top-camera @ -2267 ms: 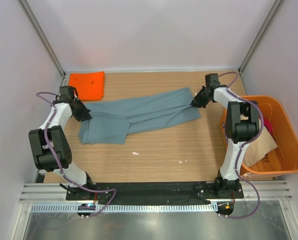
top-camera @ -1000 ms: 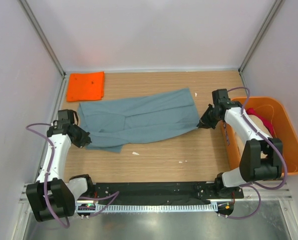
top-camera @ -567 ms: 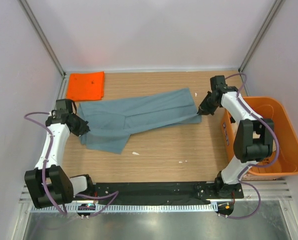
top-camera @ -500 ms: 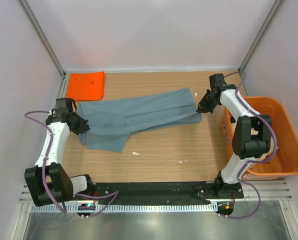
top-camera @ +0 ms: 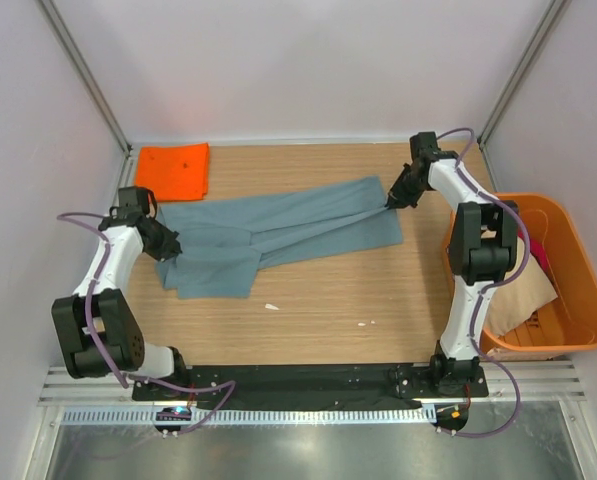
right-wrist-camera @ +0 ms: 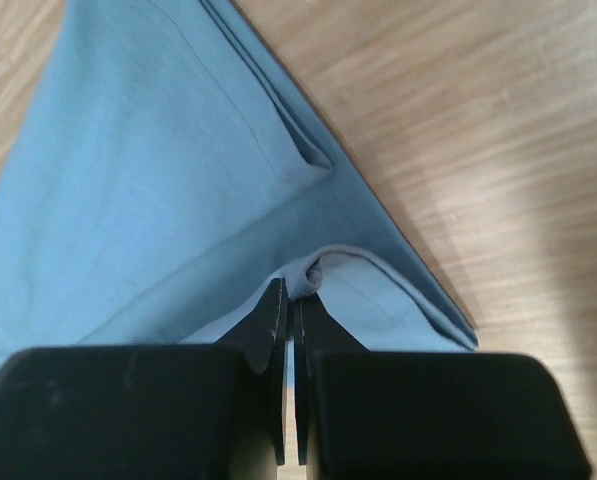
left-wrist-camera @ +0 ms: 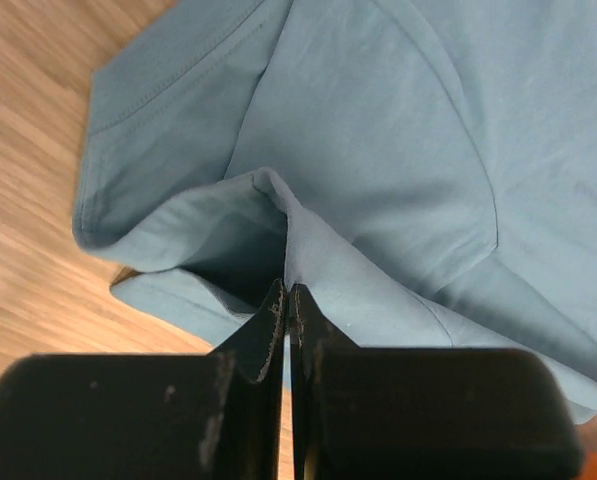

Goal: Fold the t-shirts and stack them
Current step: Fold the tshirt

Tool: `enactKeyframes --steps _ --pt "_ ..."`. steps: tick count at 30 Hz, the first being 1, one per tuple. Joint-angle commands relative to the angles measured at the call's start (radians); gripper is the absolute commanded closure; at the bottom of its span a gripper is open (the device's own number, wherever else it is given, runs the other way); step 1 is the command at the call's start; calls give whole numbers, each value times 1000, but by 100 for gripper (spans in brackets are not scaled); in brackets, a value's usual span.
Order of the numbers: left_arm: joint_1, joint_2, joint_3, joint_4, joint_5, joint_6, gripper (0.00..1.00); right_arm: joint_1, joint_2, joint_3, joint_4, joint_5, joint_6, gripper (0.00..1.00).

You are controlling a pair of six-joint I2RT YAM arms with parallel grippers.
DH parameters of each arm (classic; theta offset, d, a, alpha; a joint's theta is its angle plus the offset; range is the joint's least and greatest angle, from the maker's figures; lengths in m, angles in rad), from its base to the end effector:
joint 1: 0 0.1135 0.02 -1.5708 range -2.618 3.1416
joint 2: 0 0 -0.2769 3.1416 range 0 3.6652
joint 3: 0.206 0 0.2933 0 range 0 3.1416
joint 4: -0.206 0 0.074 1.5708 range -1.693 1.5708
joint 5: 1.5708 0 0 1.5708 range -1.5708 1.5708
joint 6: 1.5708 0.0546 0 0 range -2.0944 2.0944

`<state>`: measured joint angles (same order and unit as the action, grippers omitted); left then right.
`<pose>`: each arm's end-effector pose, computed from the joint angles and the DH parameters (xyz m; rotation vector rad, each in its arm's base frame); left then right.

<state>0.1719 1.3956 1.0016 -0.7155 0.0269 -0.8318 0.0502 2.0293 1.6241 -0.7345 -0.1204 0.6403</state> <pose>0.3127 0.0528 0.2162 -1.2931 2.3744 -0.2401 0.4827 0.0308 0.1873 0.7660 2.6454 0.3602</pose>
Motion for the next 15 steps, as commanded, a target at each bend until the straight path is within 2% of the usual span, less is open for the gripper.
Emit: enactKeyframes --steps 1,15 --pt "-2 26 49 50 -18 0 100 -6 40 92 -2 5 -33 97" --pt "-2 160 109 85 -19 -3 100 -7 169 201 -19 -10 -42 92"
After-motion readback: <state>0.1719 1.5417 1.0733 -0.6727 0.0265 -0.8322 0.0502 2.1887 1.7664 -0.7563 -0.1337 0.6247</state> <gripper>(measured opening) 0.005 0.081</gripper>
